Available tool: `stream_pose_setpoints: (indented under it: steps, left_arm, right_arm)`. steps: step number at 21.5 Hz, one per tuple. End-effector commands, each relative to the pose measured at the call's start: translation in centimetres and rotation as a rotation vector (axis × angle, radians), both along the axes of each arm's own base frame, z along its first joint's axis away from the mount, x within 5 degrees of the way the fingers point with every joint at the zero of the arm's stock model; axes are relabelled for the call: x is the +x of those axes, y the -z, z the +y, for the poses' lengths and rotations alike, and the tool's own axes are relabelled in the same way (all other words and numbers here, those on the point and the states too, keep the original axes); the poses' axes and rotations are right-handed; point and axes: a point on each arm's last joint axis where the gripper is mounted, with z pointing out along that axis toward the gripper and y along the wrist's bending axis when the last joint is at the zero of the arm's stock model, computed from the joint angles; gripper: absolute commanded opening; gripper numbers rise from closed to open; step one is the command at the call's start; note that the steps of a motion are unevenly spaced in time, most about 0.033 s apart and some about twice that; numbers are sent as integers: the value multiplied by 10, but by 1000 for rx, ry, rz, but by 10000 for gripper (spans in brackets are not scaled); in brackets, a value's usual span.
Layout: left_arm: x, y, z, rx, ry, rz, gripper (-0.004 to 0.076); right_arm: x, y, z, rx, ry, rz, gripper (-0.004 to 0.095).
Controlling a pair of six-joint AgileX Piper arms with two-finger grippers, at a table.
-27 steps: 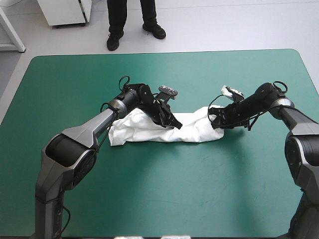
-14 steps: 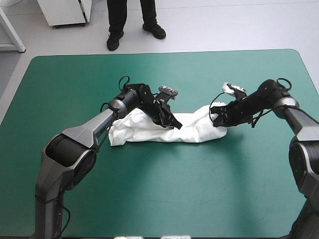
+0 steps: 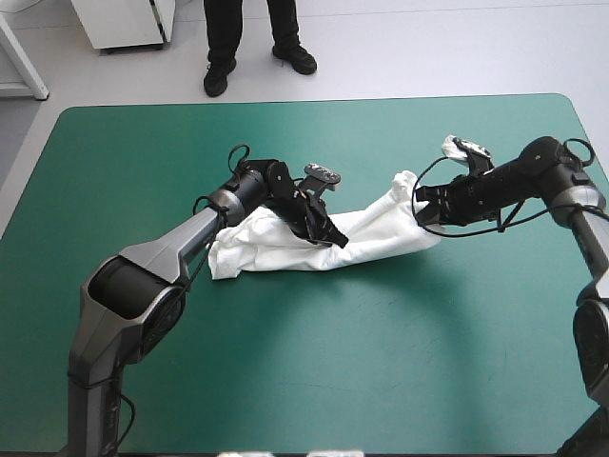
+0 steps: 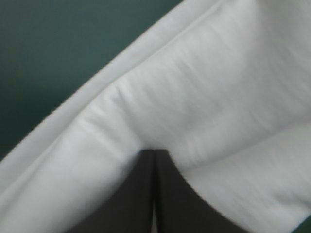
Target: Fold the cloth
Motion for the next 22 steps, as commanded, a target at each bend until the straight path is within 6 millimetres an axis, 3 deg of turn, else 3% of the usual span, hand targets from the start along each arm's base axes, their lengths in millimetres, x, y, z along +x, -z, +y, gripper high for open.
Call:
stream_pose_setpoints:
  steps: [1, 6, 10, 12, 13, 14, 16, 20, 22]
  left_arm:
    - [-3, -23, 0, 30, 34, -29, -10]
    - [6, -63, 6, 7, 9, -86, -10]
    - [1, -127, 41, 13, -59, -219, -10]
    - [-15, -167, 64, 9, -85, -281, -10]
    - [-32, -199, 84, -1, -110, -342, -10]
    - [-42, -216, 94, -16, -128, -380, -10]
    - [-80, -270, 131, -68, -196, -523, -10]
    - [-154, -332, 171, -132, -265, -722, -10]
    - [-181, -347, 180, -138, -275, -790, -10]
  right_arm:
    - [-5, -31, -4, 21, 18, -100, -11]
    - [-5, -31, -3, 23, 11, -104, -11]
    - [-4, -34, 0, 65, 7, -125, -9]
    - [-5, -36, 10, 93, -19, -138, -9]
    - [-6, -37, 20, 107, -48, -145, -8]
    - [-7, -38, 27, 109, -64, -148, -8]
    - [-9, -43, 57, 143, -110, -182, -8]
    - [-6, -57, 107, 178, -170, -272, -8]
    - [-2, -56, 133, 206, -217, -269, -8]
